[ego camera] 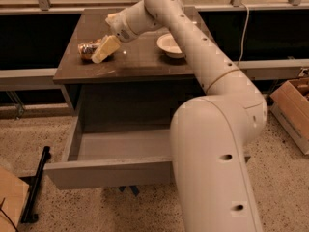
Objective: Place orange can into top drawer
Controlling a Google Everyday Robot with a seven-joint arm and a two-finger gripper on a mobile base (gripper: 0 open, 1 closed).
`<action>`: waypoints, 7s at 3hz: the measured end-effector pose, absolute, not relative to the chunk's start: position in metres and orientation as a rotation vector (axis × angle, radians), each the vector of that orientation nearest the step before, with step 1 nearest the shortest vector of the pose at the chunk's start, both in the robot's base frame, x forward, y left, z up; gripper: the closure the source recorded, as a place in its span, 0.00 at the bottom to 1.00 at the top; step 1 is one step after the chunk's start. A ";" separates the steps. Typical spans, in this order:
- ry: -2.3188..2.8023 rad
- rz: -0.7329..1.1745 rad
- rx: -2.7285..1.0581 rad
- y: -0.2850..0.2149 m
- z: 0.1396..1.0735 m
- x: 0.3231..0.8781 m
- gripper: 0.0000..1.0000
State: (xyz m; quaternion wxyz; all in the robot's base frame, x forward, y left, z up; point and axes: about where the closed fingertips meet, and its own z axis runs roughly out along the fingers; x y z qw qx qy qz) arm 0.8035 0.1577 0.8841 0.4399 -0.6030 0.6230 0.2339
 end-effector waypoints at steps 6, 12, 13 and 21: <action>1.558 0.538 -1.512 0.122 0.925 0.790 1.00; 1.815 0.605 -1.298 0.021 0.950 0.580 1.00; 1.880 0.623 -1.291 0.015 0.906 0.569 1.00; 1.946 0.791 -1.124 -0.036 0.680 0.552 0.00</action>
Offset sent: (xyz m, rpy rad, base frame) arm 0.0415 0.0305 -0.0320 -0.0426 0.0633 0.0872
